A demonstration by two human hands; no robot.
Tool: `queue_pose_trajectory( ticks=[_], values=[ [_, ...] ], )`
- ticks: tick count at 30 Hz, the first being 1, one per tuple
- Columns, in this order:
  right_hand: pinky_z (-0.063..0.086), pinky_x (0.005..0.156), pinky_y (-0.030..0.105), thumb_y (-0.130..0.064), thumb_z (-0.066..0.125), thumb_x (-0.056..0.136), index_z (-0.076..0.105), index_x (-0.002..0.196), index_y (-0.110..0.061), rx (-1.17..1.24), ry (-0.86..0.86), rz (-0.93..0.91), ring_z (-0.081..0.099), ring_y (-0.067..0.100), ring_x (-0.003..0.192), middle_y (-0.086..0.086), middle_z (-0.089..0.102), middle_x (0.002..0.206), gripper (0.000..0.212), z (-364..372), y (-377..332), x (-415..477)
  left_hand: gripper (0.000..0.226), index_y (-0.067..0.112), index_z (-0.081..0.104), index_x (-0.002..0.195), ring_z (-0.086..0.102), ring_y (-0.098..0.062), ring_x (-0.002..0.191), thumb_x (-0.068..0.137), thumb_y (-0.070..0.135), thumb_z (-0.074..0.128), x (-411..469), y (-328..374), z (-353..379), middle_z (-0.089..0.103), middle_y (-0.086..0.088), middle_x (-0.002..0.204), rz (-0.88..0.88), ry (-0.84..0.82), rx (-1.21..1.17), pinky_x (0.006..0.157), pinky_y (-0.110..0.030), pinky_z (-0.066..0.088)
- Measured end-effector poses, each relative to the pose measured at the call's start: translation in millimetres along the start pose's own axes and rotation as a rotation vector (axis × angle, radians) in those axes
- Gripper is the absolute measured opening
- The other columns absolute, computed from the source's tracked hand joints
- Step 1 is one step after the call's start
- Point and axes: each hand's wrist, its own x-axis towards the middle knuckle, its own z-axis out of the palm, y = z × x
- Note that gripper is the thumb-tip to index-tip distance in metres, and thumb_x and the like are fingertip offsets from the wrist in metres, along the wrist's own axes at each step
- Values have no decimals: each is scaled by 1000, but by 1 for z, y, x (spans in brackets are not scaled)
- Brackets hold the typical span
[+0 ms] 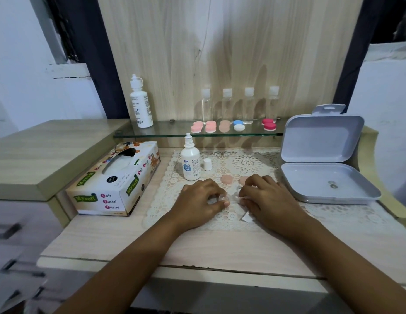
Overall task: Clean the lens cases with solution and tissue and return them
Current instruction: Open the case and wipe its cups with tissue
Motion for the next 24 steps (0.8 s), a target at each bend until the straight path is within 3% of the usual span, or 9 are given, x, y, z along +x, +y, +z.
queue_pose_trajectory(
  ticks=[3, 6, 9, 13, 15, 17, 20, 22, 24],
  values=[
    [41, 80, 35, -28, 54, 90, 58, 104, -18, 208, -19, 32, 49, 21, 102, -3, 53, 111, 17, 1, 2, -1, 34, 25, 69, 96, 54, -9, 95, 79, 51, 54, -1, 1, 0, 61, 14, 95, -6, 2, -10, 87, -44, 44],
    [43, 72, 31, -24, 57, 89, 54, 102, -16, 346, 29, 77, 56, 16, 87, -7, 55, 98, 15, -2, 2, -2, 38, 24, 69, 94, 53, -9, 93, 81, 53, 48, -2, 2, -1, 60, 13, 92, -14, -11, -19, 86, -43, 44],
    [38, 63, 19, -24, 57, 91, 55, 107, -19, 494, 39, 162, 53, 4, 73, -10, 55, 91, 18, -6, -1, -1, 41, 14, 67, 84, 51, -7, 84, 92, 46, 43, -1, 4, -2, 57, 10, 82, -38, -16, -73, 84, -37, 42],
    [36, 74, 10, -23, 64, 86, 59, 115, -19, 603, 81, 197, 54, 6, 94, -11, 58, 103, 30, -7, -7, 1, 33, 16, 57, 70, 57, 2, 73, 97, 30, 44, -2, 10, -5, 59, 6, 75, -112, -1, -263, 73, -19, 43],
    [35, 72, 2, -20, 66, 85, 60, 116, -18, 604, 79, 201, 54, 5, 92, -12, 58, 102, 32, -6, -11, 0, 33, 14, 59, 72, 64, 0, 75, 96, 31, 44, -3, 12, -5, 67, -2, 82, -172, 4, -387, 74, -18, 49],
    [40, 69, 8, -20, 66, 84, 63, 112, -21, 654, 88, 230, 59, 10, 85, -9, 64, 97, 28, -7, -13, 0, 32, 18, 60, 73, 65, -1, 74, 95, 35, 43, -4, 14, -6, 69, 0, 83, -206, 14, -483, 76, -19, 50],
    [46, 70, 21, -20, 65, 85, 66, 102, -25, 782, 117, 276, 62, 11, 79, -5, 69, 88, 17, -9, -13, 2, 28, 25, 60, 83, 62, -4, 84, 87, 46, 43, -3, 15, -7, 63, 5, 88, -152, 40, -458, 80, -22, 49],
    [45, 67, 18, -19, 64, 86, 67, 98, -26, 811, 135, 299, 61, 4, 74, -5, 70, 84, 14, -10, -12, 2, 21, 30, 60, 103, 57, 0, 89, 85, 41, 55, -4, 14, -7, 61, 9, 93, -71, 77, -425, 81, -12, 43],
    [44, 63, 15, -18, 64, 86, 69, 99, -22, 857, 141, 319, 59, 0, 69, -6, 70, 82, 14, -11, -12, 2, 35, 28, 59, 114, 56, 2, 92, 81, 31, 69, -6, 11, -7, 60, 13, 96, 25, 117, -366, 82, -8, 40]
  ],
)
